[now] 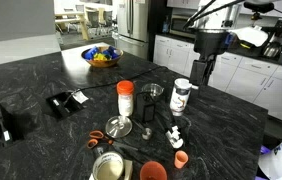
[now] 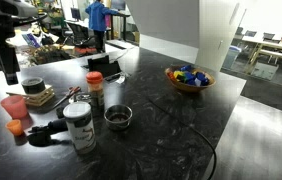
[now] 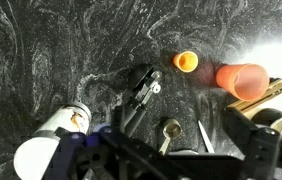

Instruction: Move the tin of sugar to the left

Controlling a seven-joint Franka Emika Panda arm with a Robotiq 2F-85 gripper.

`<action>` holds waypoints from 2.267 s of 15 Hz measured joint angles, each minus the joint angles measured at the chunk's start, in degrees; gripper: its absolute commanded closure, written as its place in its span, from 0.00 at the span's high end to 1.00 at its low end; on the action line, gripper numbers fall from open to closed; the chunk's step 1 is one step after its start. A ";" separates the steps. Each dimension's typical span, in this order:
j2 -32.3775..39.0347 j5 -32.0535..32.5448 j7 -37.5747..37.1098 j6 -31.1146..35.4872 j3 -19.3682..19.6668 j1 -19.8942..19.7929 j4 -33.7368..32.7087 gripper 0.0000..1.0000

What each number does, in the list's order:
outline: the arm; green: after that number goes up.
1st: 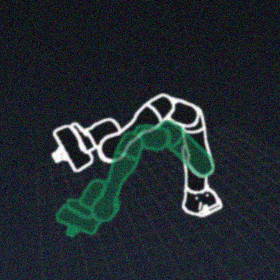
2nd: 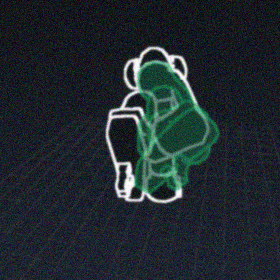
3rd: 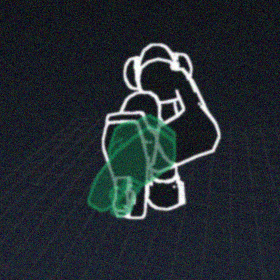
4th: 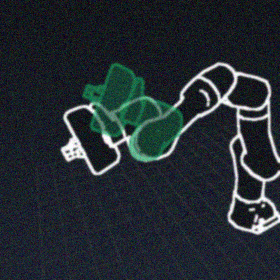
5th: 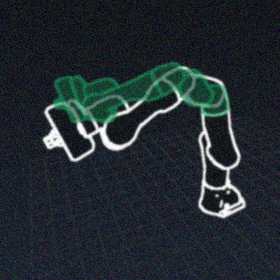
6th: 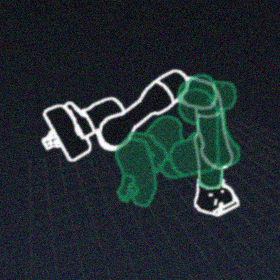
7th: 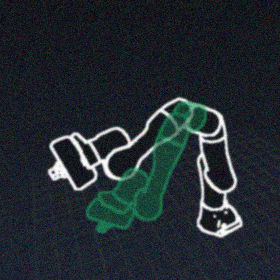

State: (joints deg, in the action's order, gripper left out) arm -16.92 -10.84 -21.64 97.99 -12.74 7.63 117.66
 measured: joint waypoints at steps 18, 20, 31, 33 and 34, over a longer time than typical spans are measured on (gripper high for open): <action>1.17 12.12 0.94 2.81 4.52 -3.38 2.33 1.00; 1.17 12.12 0.94 2.84 4.45 -3.37 2.33 1.00; 4.87 11.17 -0.06 3.42 8.06 -4.86 2.74 1.00; 6.35 10.72 -0.05 4.25 9.10 -5.44 2.69 1.00; 7.06 10.19 -0.06 4.61 9.44 -5.55 2.66 1.00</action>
State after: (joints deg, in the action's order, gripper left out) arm -9.85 -0.65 -21.69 102.59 -3.30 2.08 120.33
